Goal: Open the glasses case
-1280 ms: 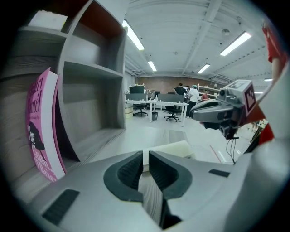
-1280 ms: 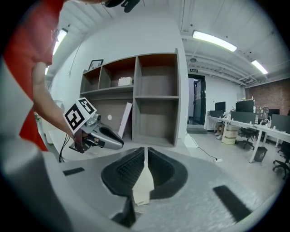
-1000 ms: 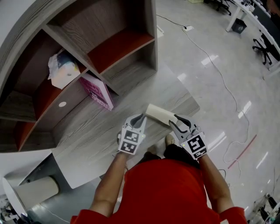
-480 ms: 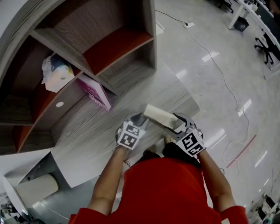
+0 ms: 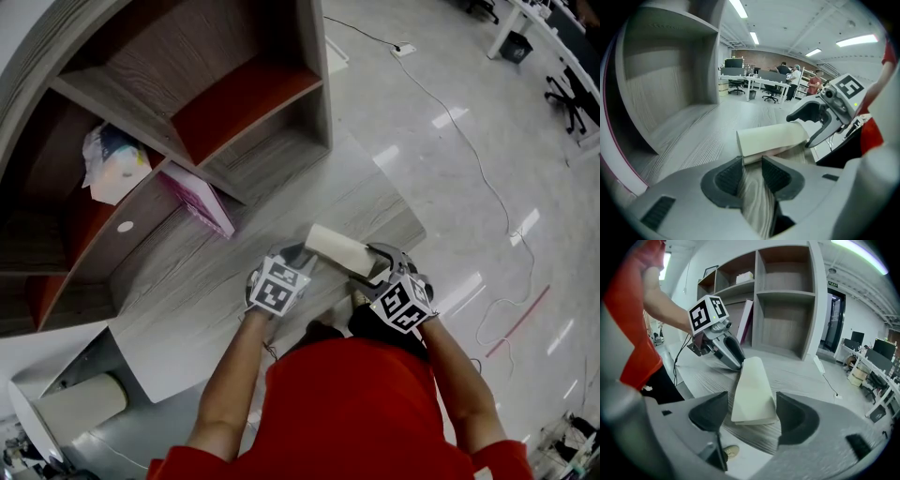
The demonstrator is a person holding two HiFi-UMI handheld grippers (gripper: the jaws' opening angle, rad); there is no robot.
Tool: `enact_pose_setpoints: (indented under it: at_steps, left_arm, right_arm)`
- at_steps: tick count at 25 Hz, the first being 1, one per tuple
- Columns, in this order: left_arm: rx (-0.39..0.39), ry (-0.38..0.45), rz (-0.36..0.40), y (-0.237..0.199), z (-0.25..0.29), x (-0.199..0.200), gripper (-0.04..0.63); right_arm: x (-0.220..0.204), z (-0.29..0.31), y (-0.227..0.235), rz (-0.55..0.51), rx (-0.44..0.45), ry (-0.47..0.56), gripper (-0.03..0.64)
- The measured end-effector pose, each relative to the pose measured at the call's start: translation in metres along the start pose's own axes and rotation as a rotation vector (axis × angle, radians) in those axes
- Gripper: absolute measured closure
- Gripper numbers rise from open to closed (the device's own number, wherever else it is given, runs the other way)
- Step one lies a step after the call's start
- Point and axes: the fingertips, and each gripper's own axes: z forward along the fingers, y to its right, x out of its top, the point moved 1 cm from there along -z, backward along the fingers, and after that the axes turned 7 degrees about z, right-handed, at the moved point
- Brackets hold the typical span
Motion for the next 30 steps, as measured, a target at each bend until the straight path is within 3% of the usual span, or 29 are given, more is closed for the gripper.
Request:
enact_pose_setpoints:
  at_steps: [7,14,21,27,30]
  left_arm:
    - [-0.015,-0.006,0.003,0.001,0.001,0.000,0.480]
    - [-0.011,-0.014,0.010,0.001,0.001,-0.001,0.482]
    - [-0.011,-0.007,0.018,0.001,0.002,0.001,0.482]
    - [-0.012,-0.019,0.010,0.001,0.001,0.001,0.482]
    - [-0.012,-0.020,0.007,0.001,0.001,0.001,0.482]
  right_arm:
    - [-0.001,0.004,0.004,-0.034,0.005,-0.015,0.324]
    - [0.008,-0.004,0.011,0.120,0.100,0.058,0.340]
    - [0.029,-0.025,0.033,0.218,0.105,0.173,0.471]
    - [0.031,-0.028,0.057,0.267,0.041,0.196,0.578]
    - [0.032,-0.026,0.066,0.276,0.012,0.197,0.580]
